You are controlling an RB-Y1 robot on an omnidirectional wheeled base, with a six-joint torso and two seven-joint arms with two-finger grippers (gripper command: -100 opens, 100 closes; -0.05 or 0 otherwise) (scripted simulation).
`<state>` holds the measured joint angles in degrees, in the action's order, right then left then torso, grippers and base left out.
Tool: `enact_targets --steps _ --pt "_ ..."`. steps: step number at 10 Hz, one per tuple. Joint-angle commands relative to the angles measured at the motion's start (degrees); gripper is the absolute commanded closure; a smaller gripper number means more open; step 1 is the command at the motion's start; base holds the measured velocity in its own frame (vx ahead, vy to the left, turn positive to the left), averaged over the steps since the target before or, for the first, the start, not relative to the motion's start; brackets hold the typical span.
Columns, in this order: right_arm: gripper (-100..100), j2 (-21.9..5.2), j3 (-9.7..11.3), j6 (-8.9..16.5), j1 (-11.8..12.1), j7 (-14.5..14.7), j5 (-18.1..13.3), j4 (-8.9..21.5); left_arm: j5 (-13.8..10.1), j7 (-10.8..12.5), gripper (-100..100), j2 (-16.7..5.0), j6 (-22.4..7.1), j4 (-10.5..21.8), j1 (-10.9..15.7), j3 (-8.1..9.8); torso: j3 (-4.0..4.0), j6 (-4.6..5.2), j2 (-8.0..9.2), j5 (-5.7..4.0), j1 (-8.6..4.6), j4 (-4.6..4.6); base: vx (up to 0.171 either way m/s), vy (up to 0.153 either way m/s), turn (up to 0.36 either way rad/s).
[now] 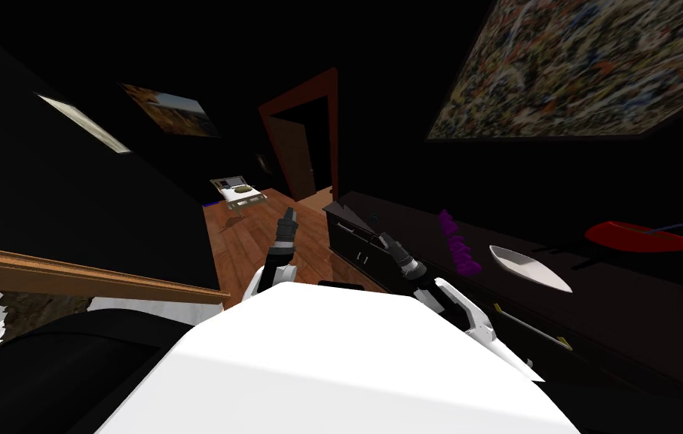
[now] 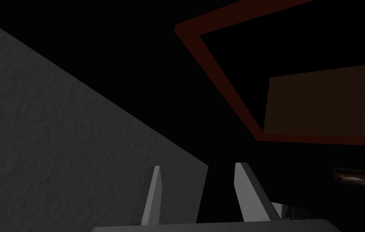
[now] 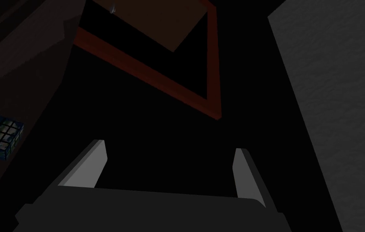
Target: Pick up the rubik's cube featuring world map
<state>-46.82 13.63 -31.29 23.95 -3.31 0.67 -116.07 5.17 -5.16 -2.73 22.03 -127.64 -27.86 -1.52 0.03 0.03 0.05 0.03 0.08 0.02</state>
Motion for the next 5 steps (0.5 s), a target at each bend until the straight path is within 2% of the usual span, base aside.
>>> enact_targets --steps 1,3,4,5 --pt "-100 -2.9 1.3 -0.5 -0.4 0.2 -0.5 2.1 0.0 0.0 0 0.0 0.0 0.0 0.0 0.00 0.00 0.00 0.00 0.00 0.00 0.00 -0.021 0.065 0.154" --pt "-100 -6.0 1.3 -0.5 -0.4 0.2 -0.5 2.1 0.0 0.0 0 0.0 0.0 0.0 0.0 0.00 0.01 -0.01 0.03 0.03 0.12 0.00 -0.011 0.047 0.033" --pt "-100 -8.0 2.6 -1.2 -0.5 0.5 -1.0 4.2 0.0 0.0 0 0.0 0.0 0.0 0.0 0.00 0.00 0.00 -0.01 0.00 0.01 0.00 -0.004 0.065 0.163" --pt "-100 -10.0 2.6 -1.2 -0.5 0.5 -1.0 4.2 0.0 0.0 0 0.0 0.0 0.0 0.0 -0.01 -0.01 -0.04 -0.02 0.01 0.10 -0.01 -0.009 0.060 0.086"
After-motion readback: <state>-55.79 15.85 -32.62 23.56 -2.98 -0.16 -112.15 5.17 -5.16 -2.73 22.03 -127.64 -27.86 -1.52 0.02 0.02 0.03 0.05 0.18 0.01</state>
